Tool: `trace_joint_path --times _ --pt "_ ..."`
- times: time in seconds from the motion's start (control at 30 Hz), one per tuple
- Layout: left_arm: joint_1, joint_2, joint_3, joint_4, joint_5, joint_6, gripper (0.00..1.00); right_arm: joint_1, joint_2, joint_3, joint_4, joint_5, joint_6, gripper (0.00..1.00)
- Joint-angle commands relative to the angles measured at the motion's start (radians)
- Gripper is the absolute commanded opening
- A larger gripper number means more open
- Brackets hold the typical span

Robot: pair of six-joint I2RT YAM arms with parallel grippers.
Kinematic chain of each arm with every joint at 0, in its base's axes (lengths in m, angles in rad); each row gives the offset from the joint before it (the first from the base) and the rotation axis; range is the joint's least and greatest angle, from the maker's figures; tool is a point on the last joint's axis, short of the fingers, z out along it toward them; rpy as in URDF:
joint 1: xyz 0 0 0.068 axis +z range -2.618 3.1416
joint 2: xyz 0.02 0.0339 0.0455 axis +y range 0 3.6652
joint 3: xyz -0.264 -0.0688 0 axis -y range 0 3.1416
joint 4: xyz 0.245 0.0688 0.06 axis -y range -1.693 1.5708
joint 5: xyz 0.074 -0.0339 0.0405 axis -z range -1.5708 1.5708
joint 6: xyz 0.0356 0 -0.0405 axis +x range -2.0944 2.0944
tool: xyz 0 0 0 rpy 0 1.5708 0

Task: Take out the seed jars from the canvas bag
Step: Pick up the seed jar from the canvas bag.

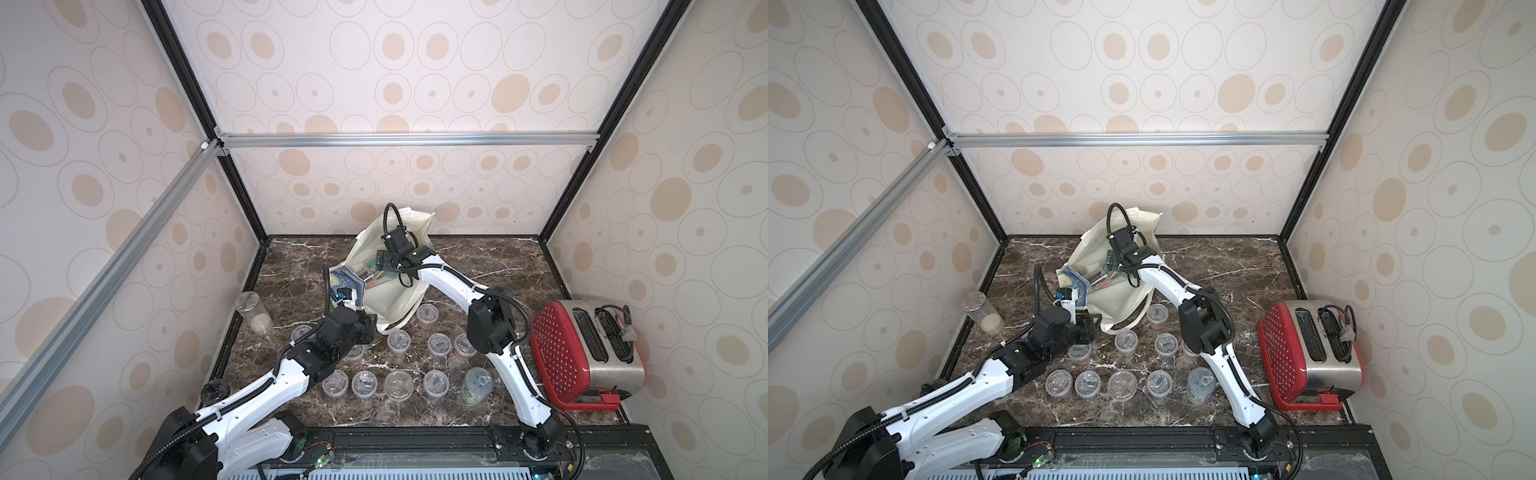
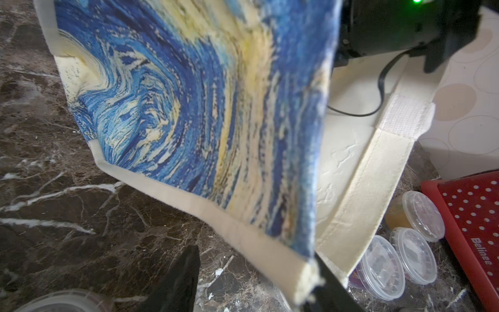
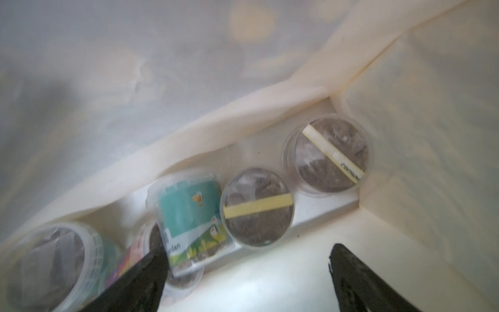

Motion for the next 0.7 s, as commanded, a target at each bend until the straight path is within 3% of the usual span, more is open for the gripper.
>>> trace_joint_path --times 0.0,0.3,0.67 --pt "0.0 0.014 0.004 -0.001 0.008 -0.023 0.59 0.0 0.069 0.088 -0.064 0.1 0.032 0.95" --pt "0.0 0.016 0.015 -0.004 0.009 -0.021 0.58 -0.014 0.126 0.124 -0.08 0.091 0.149 0.84" --pt "0.001 0.021 0.017 -0.003 0.012 -0.021 0.58 -0.045 0.156 0.117 -0.008 -0.004 0.183 0.84"
